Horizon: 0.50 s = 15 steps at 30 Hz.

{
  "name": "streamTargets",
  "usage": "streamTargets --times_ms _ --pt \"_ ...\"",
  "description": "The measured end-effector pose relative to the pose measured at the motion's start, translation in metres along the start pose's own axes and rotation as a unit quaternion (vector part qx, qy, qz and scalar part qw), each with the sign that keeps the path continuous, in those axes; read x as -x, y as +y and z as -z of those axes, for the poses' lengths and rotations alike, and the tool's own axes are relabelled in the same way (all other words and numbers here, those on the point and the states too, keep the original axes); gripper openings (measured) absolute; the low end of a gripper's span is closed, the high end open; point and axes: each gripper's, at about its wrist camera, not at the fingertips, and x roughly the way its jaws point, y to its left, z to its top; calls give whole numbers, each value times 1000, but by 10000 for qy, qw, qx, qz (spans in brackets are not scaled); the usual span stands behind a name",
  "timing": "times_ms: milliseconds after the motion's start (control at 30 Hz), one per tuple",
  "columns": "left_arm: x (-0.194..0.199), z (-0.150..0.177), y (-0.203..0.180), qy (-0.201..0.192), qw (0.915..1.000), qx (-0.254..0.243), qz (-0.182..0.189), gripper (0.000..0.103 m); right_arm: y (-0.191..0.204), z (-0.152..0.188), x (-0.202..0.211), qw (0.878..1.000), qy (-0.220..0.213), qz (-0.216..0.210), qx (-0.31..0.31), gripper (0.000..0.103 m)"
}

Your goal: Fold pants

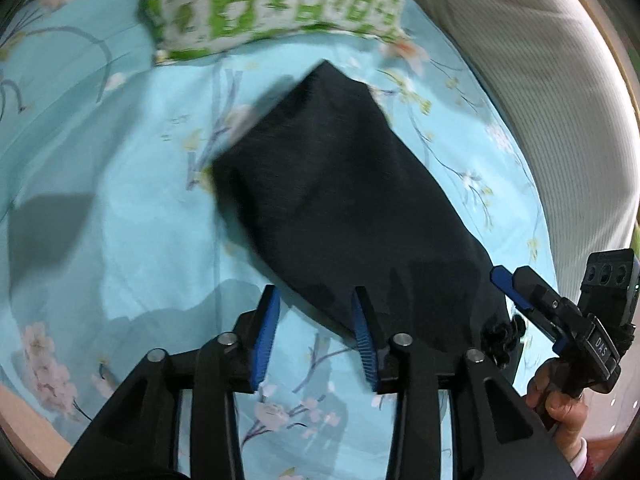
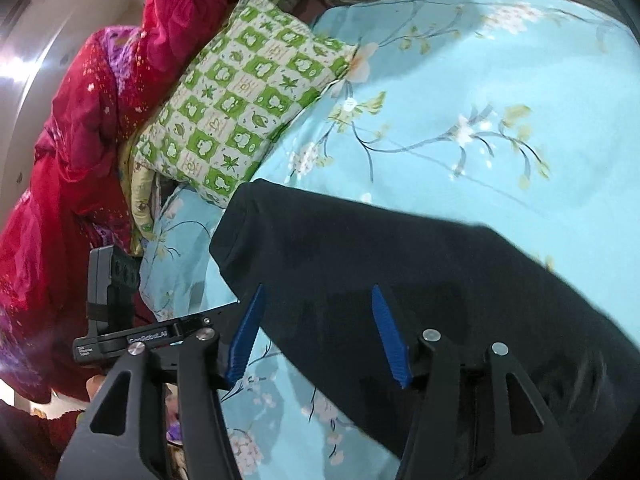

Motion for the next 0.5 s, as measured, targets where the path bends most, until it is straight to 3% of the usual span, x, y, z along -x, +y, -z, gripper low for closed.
streamTargets --times_ms 200,500 --pt "-7 -11 15 13 9995 330 21 39 17 -30 -34 9968 391 106 683 61" --pt "-26 -29 32 -66 9976 691 79 39 44 -71 -95 9802 971 149 1722 61"
